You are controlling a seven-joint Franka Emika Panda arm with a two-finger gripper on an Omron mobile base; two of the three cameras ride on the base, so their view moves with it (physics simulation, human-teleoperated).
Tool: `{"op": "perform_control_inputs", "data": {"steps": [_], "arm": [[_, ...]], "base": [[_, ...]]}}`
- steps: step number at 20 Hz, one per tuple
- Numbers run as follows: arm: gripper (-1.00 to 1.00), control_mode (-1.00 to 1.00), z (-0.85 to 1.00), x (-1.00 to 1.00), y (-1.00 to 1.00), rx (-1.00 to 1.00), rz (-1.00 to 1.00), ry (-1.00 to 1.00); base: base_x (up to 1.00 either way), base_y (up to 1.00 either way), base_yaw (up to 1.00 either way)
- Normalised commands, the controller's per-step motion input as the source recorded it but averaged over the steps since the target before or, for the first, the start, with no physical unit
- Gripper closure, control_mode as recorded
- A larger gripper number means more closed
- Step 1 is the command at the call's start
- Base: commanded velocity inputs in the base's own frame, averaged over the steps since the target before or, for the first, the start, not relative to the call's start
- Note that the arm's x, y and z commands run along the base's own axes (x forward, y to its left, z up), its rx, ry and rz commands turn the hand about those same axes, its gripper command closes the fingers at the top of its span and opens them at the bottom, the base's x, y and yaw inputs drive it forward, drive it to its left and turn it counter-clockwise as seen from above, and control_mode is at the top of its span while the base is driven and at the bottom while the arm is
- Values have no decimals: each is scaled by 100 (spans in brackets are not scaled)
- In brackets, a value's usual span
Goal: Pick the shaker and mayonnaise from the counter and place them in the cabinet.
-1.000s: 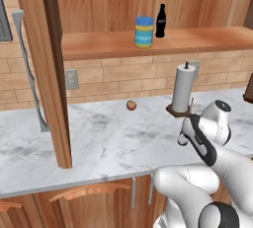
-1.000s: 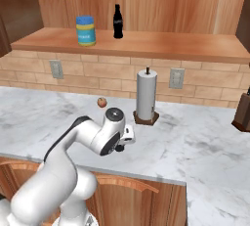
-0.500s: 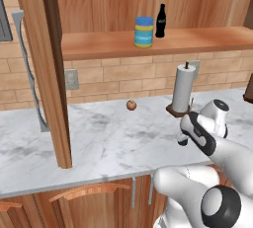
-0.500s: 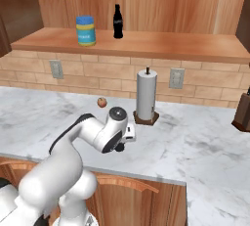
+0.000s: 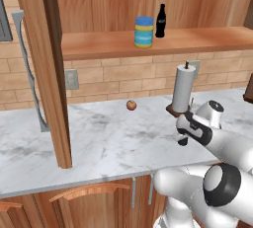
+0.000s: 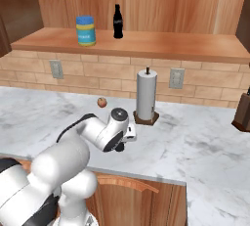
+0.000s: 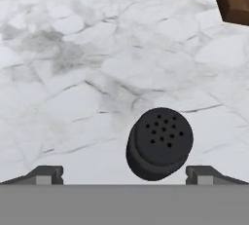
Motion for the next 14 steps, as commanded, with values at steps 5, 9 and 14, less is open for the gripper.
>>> {"op": "perform_control_inputs", "data": {"steps": [5, 9, 14], "arm": [[-100, -100, -9, 17, -8, 0, 1, 0], [-100, -100, -2, 4, -22, 0, 1, 0], [-100, -100, -1, 5, -24, 0, 2, 0]], "base": [[0, 0, 0], [0, 0, 0], [0, 0, 0]]}}
